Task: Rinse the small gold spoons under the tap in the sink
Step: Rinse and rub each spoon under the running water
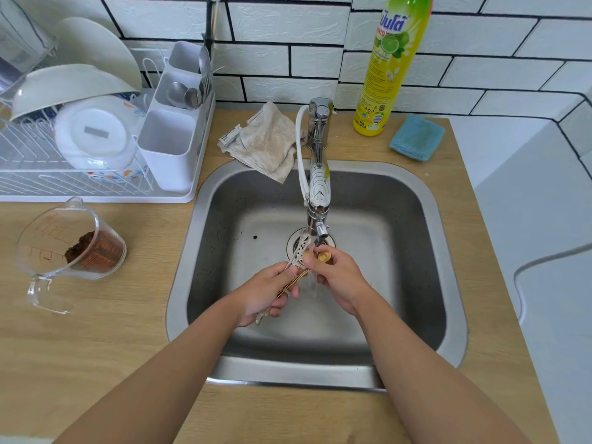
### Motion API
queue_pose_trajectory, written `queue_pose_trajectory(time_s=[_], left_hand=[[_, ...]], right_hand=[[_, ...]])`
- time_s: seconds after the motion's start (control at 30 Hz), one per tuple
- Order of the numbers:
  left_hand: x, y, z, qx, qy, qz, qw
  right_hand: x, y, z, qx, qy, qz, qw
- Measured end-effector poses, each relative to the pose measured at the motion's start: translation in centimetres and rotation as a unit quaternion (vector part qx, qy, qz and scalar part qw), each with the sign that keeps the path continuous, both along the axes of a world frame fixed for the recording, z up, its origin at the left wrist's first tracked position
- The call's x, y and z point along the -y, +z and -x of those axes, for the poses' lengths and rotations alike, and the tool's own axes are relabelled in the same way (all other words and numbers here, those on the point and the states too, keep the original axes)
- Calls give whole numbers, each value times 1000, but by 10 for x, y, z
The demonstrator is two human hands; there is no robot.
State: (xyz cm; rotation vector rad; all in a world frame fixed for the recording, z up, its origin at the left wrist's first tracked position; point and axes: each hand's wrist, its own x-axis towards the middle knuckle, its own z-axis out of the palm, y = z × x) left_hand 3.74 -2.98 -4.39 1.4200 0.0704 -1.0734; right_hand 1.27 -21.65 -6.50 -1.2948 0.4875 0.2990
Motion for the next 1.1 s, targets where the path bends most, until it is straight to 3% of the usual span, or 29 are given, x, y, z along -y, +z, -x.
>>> queue_pose_trajectory(time_s=[0.27, 0.6, 0.77, 1.1], left_hand=[[-1, 1, 2, 8, -26, -12, 1000], [-1, 1, 2, 0, -36, -21, 999], [-1, -1, 2, -1, -44, -21, 999], [1, 0, 2, -8, -56, -33, 998]], right_hand=[[0, -2, 4, 24, 28, 157, 987], [-6, -3, -1, 32, -21, 32, 999], [-3, -3, 3, 30, -4, 72, 997], [-4, -3, -1, 3, -46, 25, 999]])
